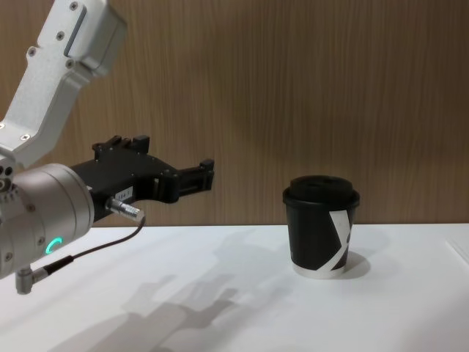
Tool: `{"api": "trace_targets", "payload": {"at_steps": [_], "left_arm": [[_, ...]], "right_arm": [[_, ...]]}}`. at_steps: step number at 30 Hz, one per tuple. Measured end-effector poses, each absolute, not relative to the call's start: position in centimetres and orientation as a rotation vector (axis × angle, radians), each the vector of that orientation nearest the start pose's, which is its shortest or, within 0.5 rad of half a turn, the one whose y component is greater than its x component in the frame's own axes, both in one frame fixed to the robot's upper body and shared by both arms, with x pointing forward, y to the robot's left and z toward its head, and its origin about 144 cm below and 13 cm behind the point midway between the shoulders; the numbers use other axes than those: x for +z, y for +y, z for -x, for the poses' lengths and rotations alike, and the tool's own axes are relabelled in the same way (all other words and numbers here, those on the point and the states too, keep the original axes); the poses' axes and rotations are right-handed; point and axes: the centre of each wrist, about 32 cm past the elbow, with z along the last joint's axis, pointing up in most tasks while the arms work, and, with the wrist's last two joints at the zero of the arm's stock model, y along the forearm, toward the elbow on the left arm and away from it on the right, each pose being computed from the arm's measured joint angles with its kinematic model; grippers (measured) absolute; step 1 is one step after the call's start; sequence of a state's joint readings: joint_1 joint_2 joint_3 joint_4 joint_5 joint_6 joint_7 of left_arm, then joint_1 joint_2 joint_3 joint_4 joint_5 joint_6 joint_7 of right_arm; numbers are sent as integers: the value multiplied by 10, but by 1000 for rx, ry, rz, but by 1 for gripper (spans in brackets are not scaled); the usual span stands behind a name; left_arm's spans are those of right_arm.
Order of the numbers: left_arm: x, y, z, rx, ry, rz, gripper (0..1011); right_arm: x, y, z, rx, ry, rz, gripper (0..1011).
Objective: Pick up the straw with one hand, pass it to the other hand, and insert it into the cup.
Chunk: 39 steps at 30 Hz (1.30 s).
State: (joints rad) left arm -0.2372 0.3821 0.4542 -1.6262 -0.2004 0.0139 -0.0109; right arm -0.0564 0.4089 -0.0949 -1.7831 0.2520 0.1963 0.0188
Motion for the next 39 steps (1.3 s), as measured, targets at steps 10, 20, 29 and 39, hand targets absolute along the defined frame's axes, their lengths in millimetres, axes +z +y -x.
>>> {"api": "trace_targets", "payload": {"at_steps": [10, 20, 29, 39], "left_arm": [[1204, 198, -492, 1124, -268, -61, 1003], [1204, 198, -492, 1124, -268, -61, 1003], [1204, 198, -492, 1124, -268, -61, 1002], [1204, 198, -492, 1124, -268, -61, 1003]], "right_arm": [[1198, -297, -439, -1383, 3, 239, 1001], [1195, -298, -438, -1362, 56, 269, 1001], [1187, -297, -440, -1350, 90, 296, 1001], [1179, -295, -443, -1339, 116, 329, 1001]]}}
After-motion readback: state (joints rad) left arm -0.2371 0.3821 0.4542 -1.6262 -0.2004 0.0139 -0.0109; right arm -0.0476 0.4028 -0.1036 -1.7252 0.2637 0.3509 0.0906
